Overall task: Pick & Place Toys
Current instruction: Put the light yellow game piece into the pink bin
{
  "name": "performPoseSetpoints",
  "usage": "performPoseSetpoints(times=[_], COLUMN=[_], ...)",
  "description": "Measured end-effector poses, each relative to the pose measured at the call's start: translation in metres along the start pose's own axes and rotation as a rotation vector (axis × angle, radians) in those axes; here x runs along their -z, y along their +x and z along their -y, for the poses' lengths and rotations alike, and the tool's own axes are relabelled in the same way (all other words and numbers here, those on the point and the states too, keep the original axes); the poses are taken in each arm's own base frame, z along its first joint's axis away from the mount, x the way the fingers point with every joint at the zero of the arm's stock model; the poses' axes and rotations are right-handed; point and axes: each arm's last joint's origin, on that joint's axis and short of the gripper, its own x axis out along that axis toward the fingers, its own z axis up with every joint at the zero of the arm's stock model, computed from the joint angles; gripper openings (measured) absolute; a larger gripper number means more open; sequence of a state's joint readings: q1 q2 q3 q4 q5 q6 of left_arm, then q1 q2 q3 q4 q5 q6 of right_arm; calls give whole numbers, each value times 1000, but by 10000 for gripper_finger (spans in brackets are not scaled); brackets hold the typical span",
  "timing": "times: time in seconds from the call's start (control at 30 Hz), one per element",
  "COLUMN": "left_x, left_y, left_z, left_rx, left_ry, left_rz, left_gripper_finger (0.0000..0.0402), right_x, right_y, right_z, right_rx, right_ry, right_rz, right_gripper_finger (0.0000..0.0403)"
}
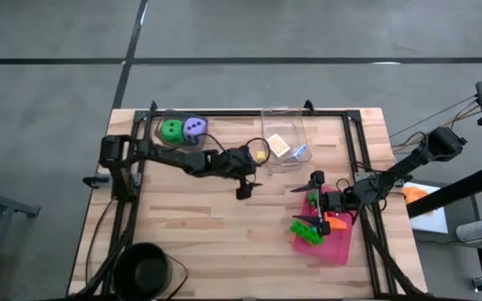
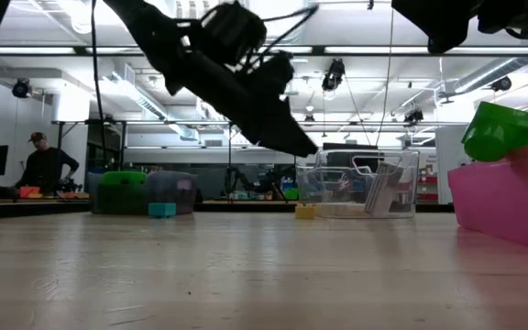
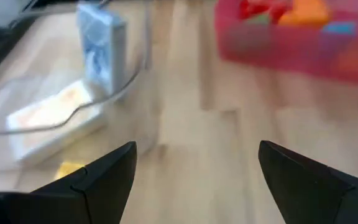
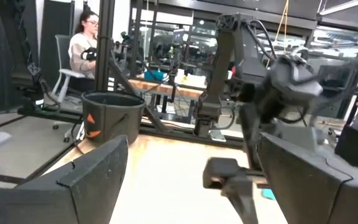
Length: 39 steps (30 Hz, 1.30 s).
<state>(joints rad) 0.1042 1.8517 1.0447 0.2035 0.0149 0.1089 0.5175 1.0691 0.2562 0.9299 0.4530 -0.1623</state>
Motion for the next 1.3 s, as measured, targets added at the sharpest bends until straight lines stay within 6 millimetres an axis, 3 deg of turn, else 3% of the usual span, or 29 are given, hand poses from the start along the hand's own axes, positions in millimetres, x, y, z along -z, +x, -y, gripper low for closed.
performPoseSetpoints(times=[0.27,0.47,0.63,0.8,0.97,1.13,1.3], left_x=[23,36,50,63,71,78,85], left_y=[1,-4,-29,-63,-94,-119,-131], left_z=[-35,-22,-6,5,12,16,17], left_rx=[-80,-12,53,78,98,104,103], left_ry=[-102,-108,-130,-131,-130,-124,-125], left_rz=[-106,48,278,341,383,430,450], left_gripper_finger=[336,303,266,248,246,246,246], right_x=[4,13,22,23,27,23,16], right_y=[1,5,13,35,65,105,144], right_z=[0,-1,1,9,28,57,96], right_rx=[14,51,107,180,246,235,189], right_ry=[17,23,26,8,-32,-46,-11], right_rz=[-28,-75,-122,-159,-303,-516,-784], right_gripper_finger=[352,352,352,352,352,352,352])
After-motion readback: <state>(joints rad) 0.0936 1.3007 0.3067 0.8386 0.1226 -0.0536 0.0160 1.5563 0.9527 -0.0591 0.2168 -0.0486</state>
